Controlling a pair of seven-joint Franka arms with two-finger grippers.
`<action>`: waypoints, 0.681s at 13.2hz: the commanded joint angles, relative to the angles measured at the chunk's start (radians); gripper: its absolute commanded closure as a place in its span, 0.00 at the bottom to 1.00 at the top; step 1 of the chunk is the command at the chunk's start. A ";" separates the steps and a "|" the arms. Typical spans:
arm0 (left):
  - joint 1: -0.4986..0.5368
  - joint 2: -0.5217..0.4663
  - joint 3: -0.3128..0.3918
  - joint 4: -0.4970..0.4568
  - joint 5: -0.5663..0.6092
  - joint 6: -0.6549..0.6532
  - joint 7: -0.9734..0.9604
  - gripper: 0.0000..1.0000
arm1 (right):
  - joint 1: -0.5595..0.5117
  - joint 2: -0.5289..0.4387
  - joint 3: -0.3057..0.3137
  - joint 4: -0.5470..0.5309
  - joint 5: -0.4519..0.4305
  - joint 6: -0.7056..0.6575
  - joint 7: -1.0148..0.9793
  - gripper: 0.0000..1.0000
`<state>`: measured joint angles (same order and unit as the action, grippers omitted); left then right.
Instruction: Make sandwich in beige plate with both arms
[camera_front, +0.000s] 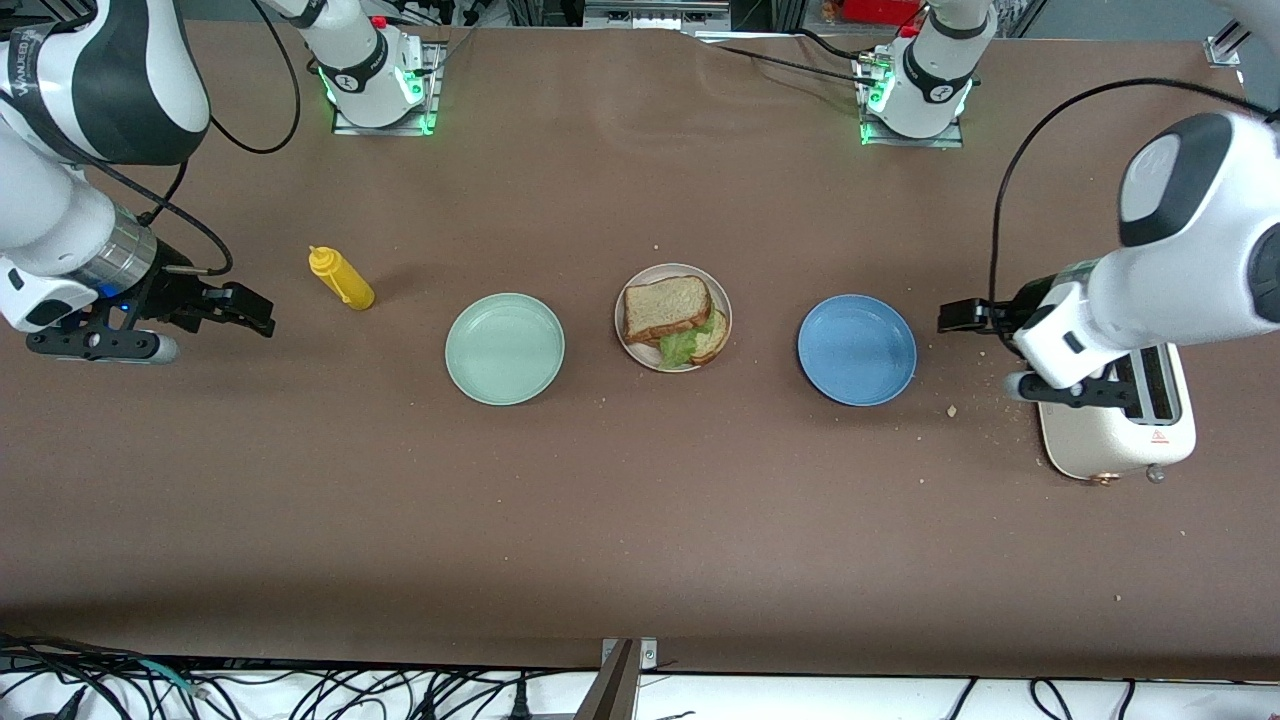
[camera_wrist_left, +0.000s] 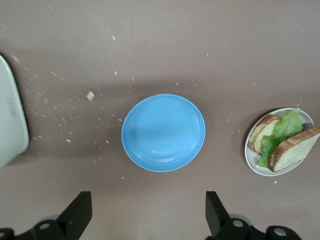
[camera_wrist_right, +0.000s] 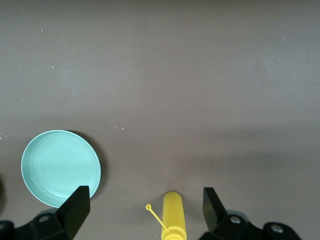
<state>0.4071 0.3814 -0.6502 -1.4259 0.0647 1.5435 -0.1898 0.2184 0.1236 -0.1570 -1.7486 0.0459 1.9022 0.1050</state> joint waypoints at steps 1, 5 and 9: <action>-0.004 -0.006 -0.003 0.109 0.040 -0.100 0.013 0.00 | 0.004 -0.019 0.002 -0.012 -0.020 -0.005 0.004 0.00; -0.007 -0.045 -0.002 0.220 0.084 -0.195 0.039 0.00 | 0.004 -0.018 -0.001 -0.012 -0.020 -0.005 0.002 0.00; -0.130 -0.153 0.137 0.179 0.081 -0.189 0.105 0.00 | 0.004 0.011 -0.001 -0.006 -0.018 0.030 0.004 0.00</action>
<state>0.3608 0.2888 -0.6099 -1.2137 0.1157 1.3624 -0.1556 0.2190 0.1268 -0.1576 -1.7492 0.0455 1.9079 0.1053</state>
